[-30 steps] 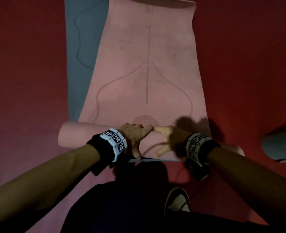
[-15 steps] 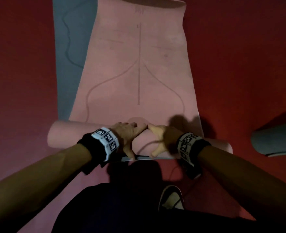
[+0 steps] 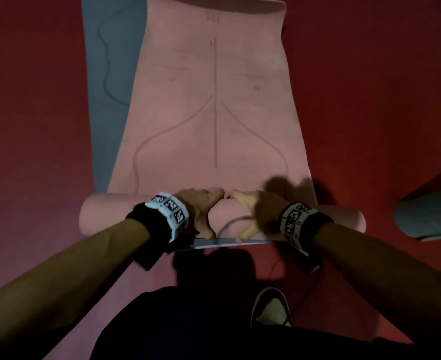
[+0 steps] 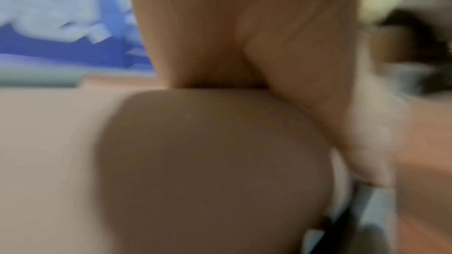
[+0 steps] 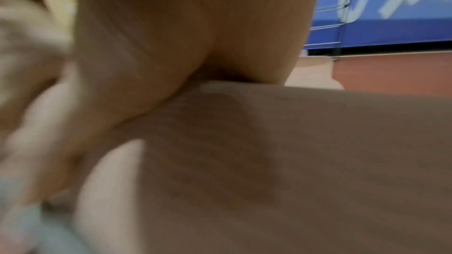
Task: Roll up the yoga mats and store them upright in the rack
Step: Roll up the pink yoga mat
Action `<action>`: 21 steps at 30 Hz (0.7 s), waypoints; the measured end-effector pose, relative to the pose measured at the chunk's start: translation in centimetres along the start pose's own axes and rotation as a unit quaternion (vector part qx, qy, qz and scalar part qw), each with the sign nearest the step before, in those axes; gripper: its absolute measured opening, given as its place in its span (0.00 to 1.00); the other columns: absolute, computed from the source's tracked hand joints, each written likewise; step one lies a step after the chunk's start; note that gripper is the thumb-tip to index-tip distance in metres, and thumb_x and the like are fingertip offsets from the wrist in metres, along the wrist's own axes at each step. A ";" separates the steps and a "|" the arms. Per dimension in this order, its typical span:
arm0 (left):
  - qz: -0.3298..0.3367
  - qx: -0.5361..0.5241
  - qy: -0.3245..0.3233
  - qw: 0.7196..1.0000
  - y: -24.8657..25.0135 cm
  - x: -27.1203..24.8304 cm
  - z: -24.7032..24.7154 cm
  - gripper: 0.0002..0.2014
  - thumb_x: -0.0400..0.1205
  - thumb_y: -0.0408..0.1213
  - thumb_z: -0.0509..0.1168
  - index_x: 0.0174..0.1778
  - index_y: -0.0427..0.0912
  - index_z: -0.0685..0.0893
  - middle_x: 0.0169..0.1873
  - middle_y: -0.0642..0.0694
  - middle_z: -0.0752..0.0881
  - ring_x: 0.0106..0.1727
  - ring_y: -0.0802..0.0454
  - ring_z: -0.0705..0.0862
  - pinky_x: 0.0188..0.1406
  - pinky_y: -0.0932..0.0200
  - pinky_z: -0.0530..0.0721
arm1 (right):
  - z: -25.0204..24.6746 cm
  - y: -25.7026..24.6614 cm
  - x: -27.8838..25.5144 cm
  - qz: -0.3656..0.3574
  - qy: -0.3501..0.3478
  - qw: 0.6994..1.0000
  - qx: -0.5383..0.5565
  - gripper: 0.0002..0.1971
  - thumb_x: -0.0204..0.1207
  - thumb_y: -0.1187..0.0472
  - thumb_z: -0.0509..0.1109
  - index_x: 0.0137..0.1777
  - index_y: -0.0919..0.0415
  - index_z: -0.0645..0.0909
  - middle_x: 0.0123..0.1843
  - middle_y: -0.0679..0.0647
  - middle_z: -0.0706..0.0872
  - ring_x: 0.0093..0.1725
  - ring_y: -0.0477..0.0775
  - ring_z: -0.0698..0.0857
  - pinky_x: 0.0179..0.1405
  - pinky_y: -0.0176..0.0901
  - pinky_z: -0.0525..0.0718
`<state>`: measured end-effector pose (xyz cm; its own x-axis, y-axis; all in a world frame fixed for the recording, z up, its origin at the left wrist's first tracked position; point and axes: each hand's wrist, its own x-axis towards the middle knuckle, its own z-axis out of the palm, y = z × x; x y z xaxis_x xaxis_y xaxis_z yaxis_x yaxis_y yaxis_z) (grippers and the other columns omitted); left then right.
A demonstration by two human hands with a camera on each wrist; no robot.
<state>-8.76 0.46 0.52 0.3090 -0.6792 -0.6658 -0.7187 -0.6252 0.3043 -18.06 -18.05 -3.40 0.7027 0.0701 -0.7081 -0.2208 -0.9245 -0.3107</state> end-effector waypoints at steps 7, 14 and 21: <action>-0.053 0.006 0.014 0.998 -1.1 0.6 0.6 0.46 0.57 0.59 0.81 0.70 0.57 0.69 0.56 0.47 0.86 0.57 0.41 0.87 0.56 0.47 0.86 | -0.9 -0.6 0.9 -0.023 -0.025 0.998 0.060 0.40 0.52 0.36 0.87 0.65 0.36 0.75 0.66 0.49 0.84 0.64 0.54 0.84 0.69 0.51 0.82; -0.051 0.039 -0.089 0.994 1.3 -2.7 -3.9 0.11 0.87 0.33 0.64 0.60 0.52 0.73 0.77 0.38 0.74 0.76 0.43 0.75 0.61 0.62 0.70 | -0.3 -0.2 -0.4 0.006 -0.002 1.000 -0.015 0.62 0.52 0.24 0.80 0.84 0.46 0.58 0.81 0.58 0.72 0.75 0.61 0.77 0.74 0.54 0.77; -0.044 -0.012 0.008 0.999 -0.5 0.9 1.1 0.50 0.53 0.75 0.74 0.68 0.58 0.67 0.54 0.48 0.85 0.53 0.40 0.86 0.55 0.45 0.85 | -1.7 -0.2 0.2 0.001 -0.001 0.997 0.077 0.22 0.56 0.37 0.87 0.40 0.39 0.77 0.43 0.38 0.86 0.46 0.43 0.86 0.50 0.41 0.83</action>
<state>-8.75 0.59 -0.97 0.3805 -0.6273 -0.6795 -0.6733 -0.6916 0.2615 -16.74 -18.52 -2.37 0.7012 0.0693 -0.7096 -0.3228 -0.8566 -0.4026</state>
